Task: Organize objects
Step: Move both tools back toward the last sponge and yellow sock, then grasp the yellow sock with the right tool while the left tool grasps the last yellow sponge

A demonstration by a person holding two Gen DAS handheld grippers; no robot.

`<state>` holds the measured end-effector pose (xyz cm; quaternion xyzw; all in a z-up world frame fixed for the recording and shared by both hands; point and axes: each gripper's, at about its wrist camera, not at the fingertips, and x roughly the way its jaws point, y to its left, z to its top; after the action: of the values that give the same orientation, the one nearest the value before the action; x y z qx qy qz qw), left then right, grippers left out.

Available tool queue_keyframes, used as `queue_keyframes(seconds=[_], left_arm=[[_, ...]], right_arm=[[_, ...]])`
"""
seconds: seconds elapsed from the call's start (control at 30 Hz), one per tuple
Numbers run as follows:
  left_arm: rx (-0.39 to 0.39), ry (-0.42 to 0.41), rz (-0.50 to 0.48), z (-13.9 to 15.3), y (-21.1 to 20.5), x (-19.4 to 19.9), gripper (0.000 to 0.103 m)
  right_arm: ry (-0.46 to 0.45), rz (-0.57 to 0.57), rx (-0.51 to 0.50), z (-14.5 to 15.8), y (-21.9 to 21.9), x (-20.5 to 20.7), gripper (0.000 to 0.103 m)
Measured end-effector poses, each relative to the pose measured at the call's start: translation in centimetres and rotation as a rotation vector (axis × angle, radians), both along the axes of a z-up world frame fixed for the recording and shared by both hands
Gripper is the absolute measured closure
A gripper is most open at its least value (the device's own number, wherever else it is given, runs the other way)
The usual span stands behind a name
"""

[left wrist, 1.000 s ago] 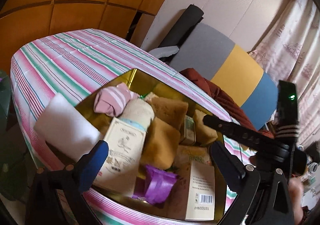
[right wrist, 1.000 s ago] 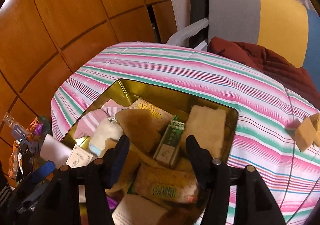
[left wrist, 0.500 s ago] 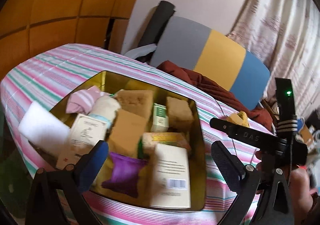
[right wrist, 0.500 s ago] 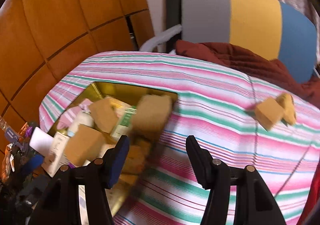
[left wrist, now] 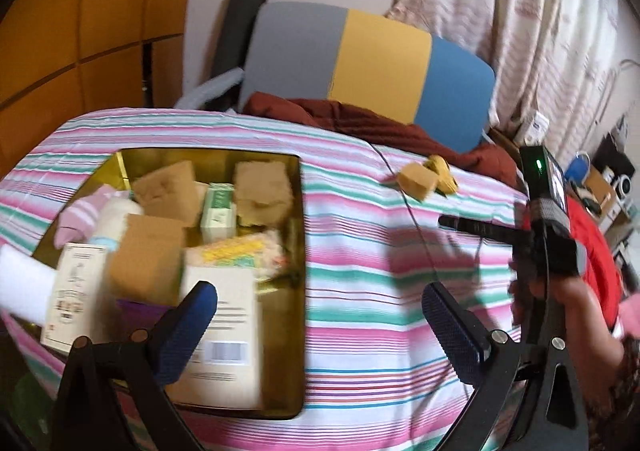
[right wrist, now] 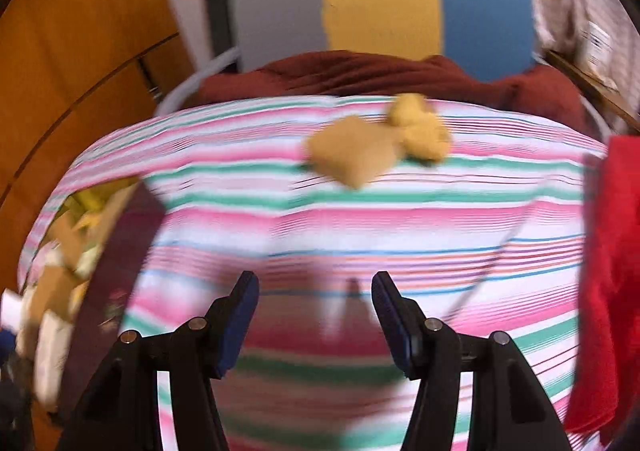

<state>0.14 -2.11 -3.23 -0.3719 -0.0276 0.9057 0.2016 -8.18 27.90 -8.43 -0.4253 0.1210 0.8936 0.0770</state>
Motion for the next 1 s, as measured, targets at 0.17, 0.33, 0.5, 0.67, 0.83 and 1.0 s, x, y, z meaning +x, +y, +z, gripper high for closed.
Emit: queue_keyframes(seconds=[0.17,0.33,0.5,0.67,0.83,1.0], left_arm=[[-0.033,-0.023,-0.059,-0.7,3.1,0.1,0.0],[-0.061,-0.018,-0.119,-0.9,5.3,0.2,0.0],[-0.112,0.012,-0.127,-1.0,6.0,0.1,0.0],[-0.136,0.015,-0.114,-1.2,5.4,-0.7,0.0],[-0.115,-0.003,-0.084,-1.3,5.1,-2.2,0.0],[-0.087,0.008,-0.086,-0.4,6.6,-3.7,0.0]], right_arm=[[0.044,-0.113,0.029,0.4,5.0,-2.4,0.029],[0.058,-0.101,0.045,0.6,6.9,-6.3,0.028],[0.056,-0.11,0.082,-0.1,8.0,-10.4,0.028],[0.02,-0.155,0.021,-2.1,9.7,-13.1,0.027],[0.041,-0.146,-0.055,-3.5,10.3,-13.3,0.037],[0.074,-0.136,-0.071,-3.5,11.0,-11.2,0.058]])
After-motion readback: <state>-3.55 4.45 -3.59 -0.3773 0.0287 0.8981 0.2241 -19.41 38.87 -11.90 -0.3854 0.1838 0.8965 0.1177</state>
